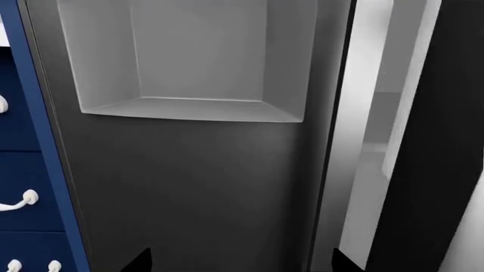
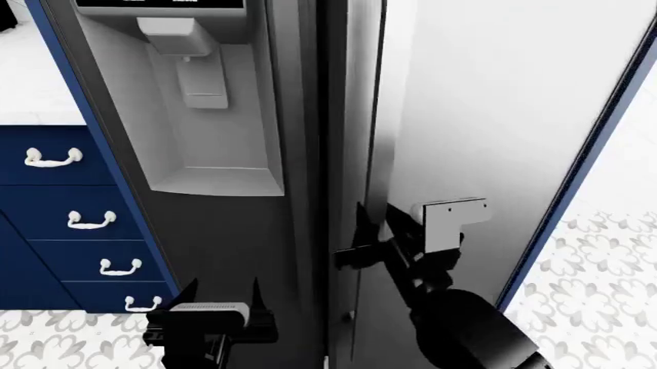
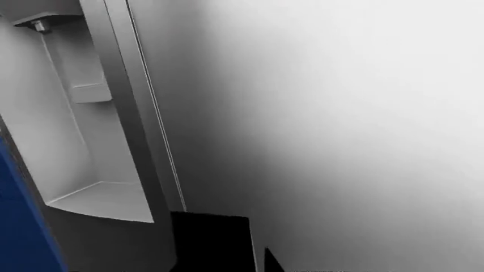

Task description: Open the fridge door

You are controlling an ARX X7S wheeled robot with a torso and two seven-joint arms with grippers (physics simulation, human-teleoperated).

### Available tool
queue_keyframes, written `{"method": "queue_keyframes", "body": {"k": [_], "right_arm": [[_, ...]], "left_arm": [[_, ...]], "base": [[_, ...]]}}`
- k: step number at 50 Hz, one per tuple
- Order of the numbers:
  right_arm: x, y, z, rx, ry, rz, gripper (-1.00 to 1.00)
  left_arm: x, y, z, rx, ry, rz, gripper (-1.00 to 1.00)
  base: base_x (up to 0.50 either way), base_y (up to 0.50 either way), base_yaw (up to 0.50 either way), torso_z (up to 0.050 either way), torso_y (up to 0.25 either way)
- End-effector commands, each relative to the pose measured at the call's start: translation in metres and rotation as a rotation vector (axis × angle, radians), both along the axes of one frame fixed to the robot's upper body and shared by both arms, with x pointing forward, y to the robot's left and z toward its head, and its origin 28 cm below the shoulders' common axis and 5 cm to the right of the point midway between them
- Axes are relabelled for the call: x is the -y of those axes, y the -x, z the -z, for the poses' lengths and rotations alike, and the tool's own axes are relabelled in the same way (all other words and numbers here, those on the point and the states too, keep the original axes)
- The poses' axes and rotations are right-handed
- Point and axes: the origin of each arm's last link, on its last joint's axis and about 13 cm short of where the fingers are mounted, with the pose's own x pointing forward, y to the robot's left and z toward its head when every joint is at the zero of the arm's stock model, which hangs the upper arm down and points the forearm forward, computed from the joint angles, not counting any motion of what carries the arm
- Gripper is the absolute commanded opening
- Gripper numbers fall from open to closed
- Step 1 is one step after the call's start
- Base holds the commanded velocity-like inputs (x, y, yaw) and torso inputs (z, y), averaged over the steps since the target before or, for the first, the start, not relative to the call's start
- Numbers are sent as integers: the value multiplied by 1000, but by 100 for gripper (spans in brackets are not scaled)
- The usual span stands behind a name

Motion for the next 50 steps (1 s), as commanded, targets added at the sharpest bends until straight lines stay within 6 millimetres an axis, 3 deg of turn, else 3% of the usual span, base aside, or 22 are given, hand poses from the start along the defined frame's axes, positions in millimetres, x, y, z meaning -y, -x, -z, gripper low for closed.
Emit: {"method": "queue_keyframes", "body": {"k": [1,13,35,36,50], "right_arm": [[9,27,6,-55,-39,-20,-100],[21,42,-8,-40,-7,-48,-100],[32,56,-13,-33,30,-51,-100],[32,56,-13,-34,35,-49,100],[36,64,-22,92,37,-12,100]], "left_arm": [[0,1,0,2,-5,2,100],[0,1,0,1,-10,1,100],[1,1,0,-2,-15,1,100],[1,1,0,-1,-15,1,100],[1,1,0,-2,-18,1,100]], "base": [[0,0,0,0,0],[0,0,0,0,0],[0,0,0,0,0],[0,0,0,0,0],[0,0,0,0,0]]}}
